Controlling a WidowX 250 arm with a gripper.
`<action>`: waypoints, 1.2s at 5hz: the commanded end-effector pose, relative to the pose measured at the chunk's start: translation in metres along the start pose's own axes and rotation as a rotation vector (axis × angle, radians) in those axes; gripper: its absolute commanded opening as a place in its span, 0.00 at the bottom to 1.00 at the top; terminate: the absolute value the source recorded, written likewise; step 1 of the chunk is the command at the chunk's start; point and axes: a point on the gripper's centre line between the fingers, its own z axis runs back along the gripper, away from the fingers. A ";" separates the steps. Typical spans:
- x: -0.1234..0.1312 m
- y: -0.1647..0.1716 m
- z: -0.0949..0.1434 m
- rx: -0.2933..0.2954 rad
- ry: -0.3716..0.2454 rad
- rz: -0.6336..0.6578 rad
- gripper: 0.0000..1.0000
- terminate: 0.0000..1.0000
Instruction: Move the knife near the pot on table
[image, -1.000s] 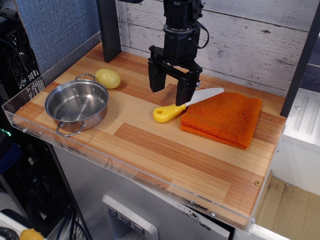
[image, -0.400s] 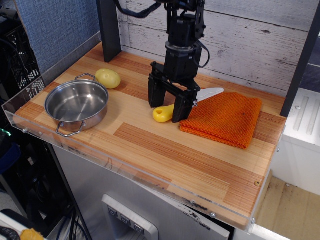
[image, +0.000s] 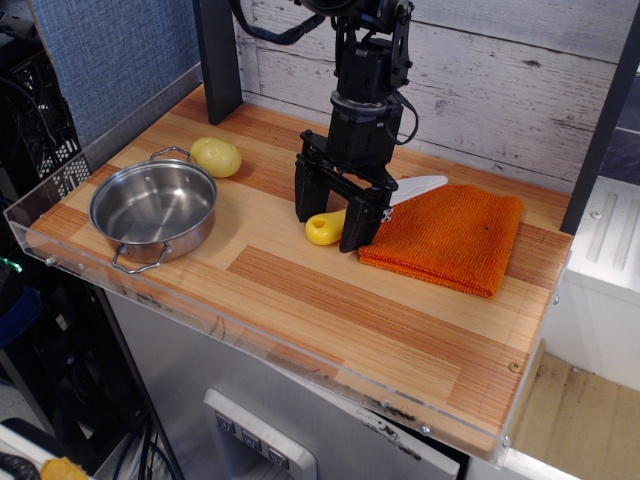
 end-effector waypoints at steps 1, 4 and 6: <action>0.001 0.007 0.011 0.013 -0.005 -0.007 0.00 0.00; -0.030 -0.015 0.102 -0.016 -0.283 0.049 0.00 0.00; -0.055 0.000 0.124 0.081 -0.292 0.234 0.00 0.00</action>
